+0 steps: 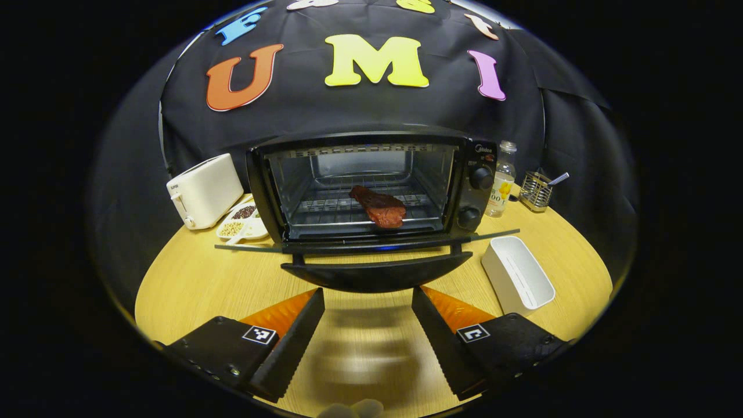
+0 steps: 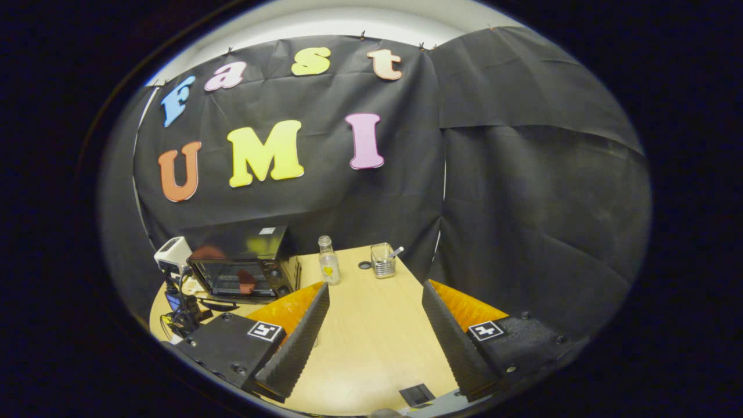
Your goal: Open the electric oven with the left hand, put the food in, and close the electric oven.
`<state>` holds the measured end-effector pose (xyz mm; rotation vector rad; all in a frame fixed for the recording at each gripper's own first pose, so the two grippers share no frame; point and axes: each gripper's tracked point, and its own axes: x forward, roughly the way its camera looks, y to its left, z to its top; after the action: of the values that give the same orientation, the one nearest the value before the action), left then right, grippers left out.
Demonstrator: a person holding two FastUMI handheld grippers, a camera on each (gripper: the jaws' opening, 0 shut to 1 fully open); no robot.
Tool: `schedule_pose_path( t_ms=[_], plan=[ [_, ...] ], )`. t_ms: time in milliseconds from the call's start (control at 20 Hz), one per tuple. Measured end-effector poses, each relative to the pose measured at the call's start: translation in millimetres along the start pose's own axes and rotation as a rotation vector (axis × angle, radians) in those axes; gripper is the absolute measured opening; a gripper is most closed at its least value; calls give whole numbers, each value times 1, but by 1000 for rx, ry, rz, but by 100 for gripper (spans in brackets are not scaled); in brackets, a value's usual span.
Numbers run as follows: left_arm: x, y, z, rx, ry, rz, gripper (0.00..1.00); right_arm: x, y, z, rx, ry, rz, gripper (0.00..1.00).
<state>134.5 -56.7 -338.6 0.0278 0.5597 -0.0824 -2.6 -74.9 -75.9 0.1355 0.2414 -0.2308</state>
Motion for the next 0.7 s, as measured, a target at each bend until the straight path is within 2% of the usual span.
schedule_pose_path(
  t_ms=[200,700],
  plan=[
    [-2,3,30,24,-53,0,96,-2,-7,2,23,-13,-17,100],
    [7,6,82,2,-125,-7,96,-2,-11,4,29,-7,-38,100]
  ],
)
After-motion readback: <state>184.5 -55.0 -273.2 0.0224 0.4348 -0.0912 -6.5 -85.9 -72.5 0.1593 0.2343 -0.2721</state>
